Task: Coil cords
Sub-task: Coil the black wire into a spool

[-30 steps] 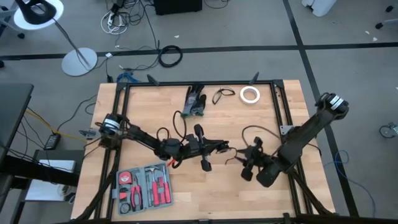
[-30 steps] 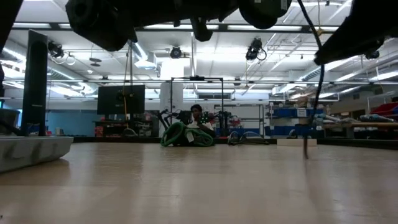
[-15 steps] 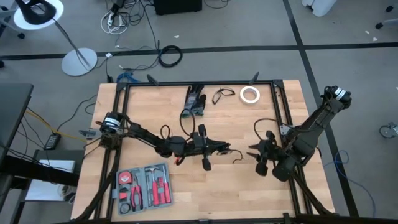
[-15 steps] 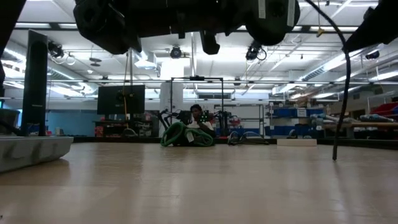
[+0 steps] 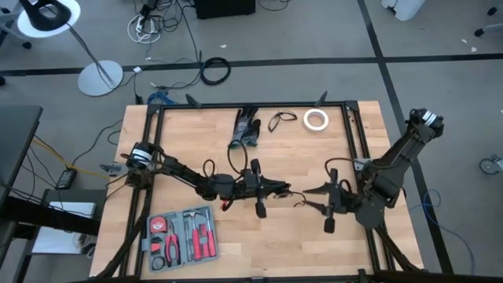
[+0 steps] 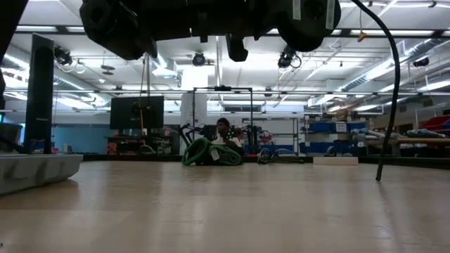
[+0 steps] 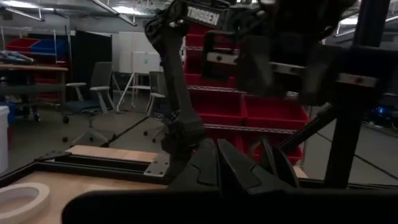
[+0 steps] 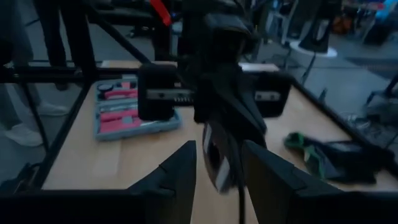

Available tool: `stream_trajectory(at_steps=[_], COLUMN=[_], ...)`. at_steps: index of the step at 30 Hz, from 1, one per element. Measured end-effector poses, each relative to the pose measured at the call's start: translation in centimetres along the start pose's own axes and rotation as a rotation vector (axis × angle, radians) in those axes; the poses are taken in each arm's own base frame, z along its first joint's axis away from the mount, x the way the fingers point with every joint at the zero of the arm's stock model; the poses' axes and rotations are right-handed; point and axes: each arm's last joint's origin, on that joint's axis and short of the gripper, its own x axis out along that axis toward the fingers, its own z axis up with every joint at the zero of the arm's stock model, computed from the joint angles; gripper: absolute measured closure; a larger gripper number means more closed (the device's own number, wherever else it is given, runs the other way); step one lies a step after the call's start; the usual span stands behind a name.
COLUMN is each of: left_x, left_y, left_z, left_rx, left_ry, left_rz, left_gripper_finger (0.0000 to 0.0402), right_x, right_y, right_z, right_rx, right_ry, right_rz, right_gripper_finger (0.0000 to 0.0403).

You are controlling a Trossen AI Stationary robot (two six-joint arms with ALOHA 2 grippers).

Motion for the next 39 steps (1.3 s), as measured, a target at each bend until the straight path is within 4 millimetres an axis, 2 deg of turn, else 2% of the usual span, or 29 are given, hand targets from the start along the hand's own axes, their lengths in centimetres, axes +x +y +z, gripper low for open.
stream_trajectory(at_steps=[7, 10, 15, 22, 27, 39], left_x=[1.0, 1.8, 2.1, 1.6, 1.4, 1.4], left_y=[-0.8, -1.7, -2.9, -3.5, -3.6, -4.0], left_z=[0.7, 1.2, 2.6, 5.5, 5.8, 6.3], left_rx=[-0.014, 0.015, 0.036, 0.057, 0.08, 0.054], left_ry=[0.023, 0.059, 0.028, -0.029, -0.016, -0.032], left_rz=[-0.01, -0.044, -0.076, -0.066, -0.032, -0.028], left_gripper_finger=[0.0402, 0.0402, 0.0402, 0.0402, 0.0402, 0.0402], right_x=[2.9, 3.4, 2.2, 0.3, 0.2, 1.1], right_y=[1.1, 1.0, 0.8, 1.5, 1.9, 1.4], right_z=[0.1, 0.3, 1.0, 2.6, 2.7, 2.0], right_rx=[-0.038, -0.044, -0.019, -0.016, -0.043, -0.043], right_ry=[-0.031, -0.041, -0.073, -0.186, -0.211, -0.148], right_rz=[0.002, -0.003, 0.037, 0.115, 0.125, 0.084], right_gripper_finger=[0.0275, 0.0275, 0.0275, 0.0275, 0.0275, 0.0275])
